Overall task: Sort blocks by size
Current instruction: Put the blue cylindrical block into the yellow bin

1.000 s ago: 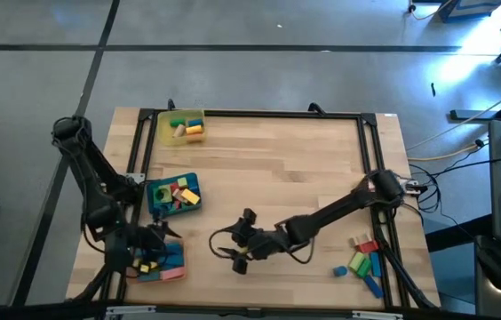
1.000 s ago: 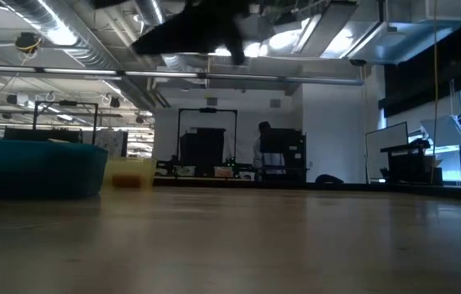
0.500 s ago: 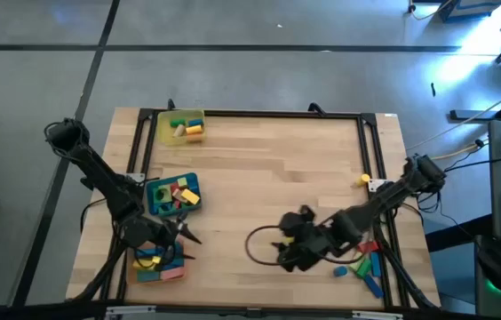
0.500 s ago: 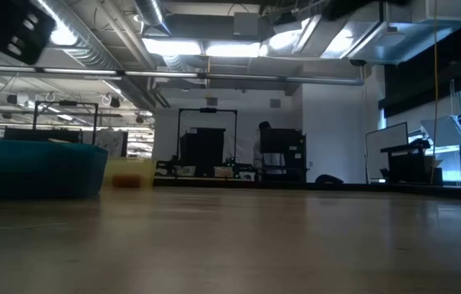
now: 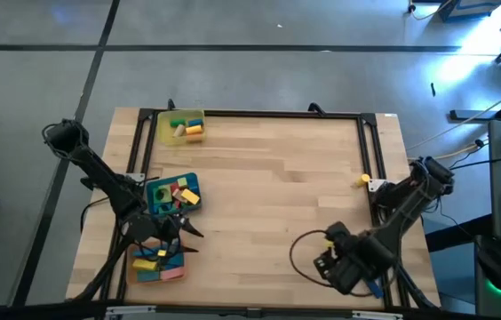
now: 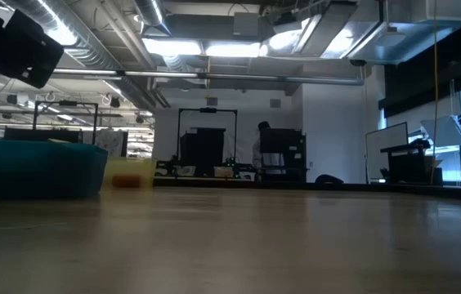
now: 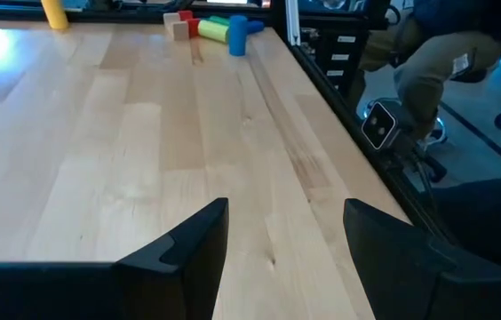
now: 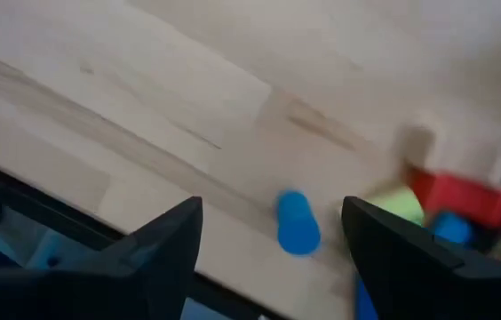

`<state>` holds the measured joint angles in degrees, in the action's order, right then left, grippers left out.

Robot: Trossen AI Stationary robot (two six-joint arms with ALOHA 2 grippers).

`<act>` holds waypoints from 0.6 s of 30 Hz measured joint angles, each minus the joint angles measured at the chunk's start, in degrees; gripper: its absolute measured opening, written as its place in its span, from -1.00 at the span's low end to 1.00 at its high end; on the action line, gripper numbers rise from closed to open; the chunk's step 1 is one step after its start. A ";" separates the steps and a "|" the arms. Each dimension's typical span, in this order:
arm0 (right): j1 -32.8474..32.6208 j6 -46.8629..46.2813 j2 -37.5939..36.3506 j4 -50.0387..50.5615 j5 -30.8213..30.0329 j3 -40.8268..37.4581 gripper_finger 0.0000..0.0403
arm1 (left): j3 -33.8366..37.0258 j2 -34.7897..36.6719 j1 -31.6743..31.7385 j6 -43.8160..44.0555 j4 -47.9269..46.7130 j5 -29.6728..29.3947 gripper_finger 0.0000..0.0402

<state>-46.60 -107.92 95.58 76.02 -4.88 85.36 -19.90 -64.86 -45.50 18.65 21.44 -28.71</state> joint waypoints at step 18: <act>-4.06 -7.64 8.92 0.29 7.63 -0.11 0.35 | 0.00 0.00 0.00 0.44 -1.56 0.00 0.03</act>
<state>-50.65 -115.56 104.50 76.30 2.75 85.25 -19.90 -64.86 -45.50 19.09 19.88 -28.71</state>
